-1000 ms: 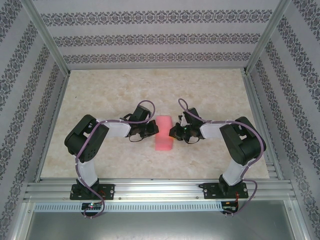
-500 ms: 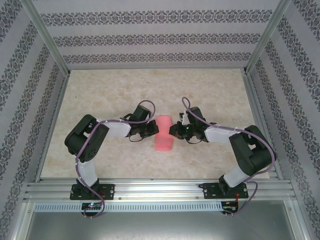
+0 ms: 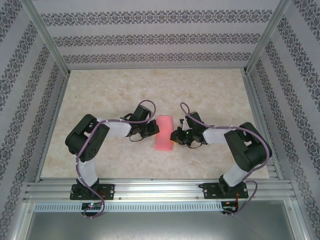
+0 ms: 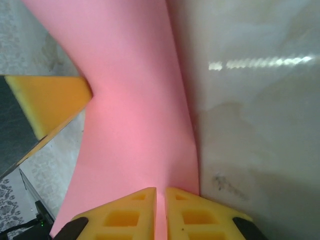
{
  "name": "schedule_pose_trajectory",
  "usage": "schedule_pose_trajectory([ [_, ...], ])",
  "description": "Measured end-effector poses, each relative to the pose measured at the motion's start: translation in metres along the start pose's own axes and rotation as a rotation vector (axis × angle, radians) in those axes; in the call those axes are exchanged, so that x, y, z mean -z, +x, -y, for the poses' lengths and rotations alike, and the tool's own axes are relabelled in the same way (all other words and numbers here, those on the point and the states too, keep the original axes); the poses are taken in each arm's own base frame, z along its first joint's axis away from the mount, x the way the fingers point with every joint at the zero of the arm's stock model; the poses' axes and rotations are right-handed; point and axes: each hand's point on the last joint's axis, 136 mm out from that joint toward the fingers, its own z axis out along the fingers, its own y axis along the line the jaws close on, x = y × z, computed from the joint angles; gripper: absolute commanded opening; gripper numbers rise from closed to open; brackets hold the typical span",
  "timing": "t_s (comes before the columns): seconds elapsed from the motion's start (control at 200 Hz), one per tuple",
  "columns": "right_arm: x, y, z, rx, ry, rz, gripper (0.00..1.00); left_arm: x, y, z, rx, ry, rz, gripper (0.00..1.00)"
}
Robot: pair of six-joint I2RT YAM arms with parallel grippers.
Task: Fold a paper plane with a square sheet of paper (pick it up from the middle)
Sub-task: First fold in half a square sheet of paper at the center of the table.
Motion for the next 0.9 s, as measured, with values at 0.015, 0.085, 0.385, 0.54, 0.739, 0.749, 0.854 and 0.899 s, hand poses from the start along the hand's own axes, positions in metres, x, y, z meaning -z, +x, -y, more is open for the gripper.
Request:
schedule_pose_trajectory([
  [0.015,0.001,0.0,-0.002,0.005,-0.003,0.002,0.14,0.0,0.0,0.0,0.0,0.0,0.0,0.0],
  [0.085,0.004,0.003,-0.013,0.031,-0.022,0.006,0.14,0.0,-0.001,0.001,0.0,0.001,0.0,0.0],
  [0.385,-0.004,0.023,0.002,0.024,0.006,-0.029,0.14,0.0,0.0,0.001,0.0,0.0,-0.001,0.0],
  [0.54,-0.005,0.023,0.003,0.01,-0.012,-0.026,0.14,-0.001,0.0,0.001,-0.001,0.0,-0.002,0.0],
  [0.739,0.004,0.024,-0.002,0.021,-0.016,-0.005,0.14,-0.001,-0.001,0.001,-0.004,-0.001,-0.001,0.0],
  [0.749,0.005,0.024,-0.003,0.023,-0.019,-0.004,0.14,-0.001,0.0,0.001,-0.004,0.0,-0.002,0.0],
  [0.854,0.012,0.025,-0.011,0.045,-0.043,0.013,0.14,-0.001,0.0,0.001,-0.004,-0.001,-0.002,0.0],
  [0.899,0.011,0.028,-0.011,0.05,-0.045,0.01,0.14,-0.001,0.0,0.001,-0.004,-0.001,-0.002,0.0],
])
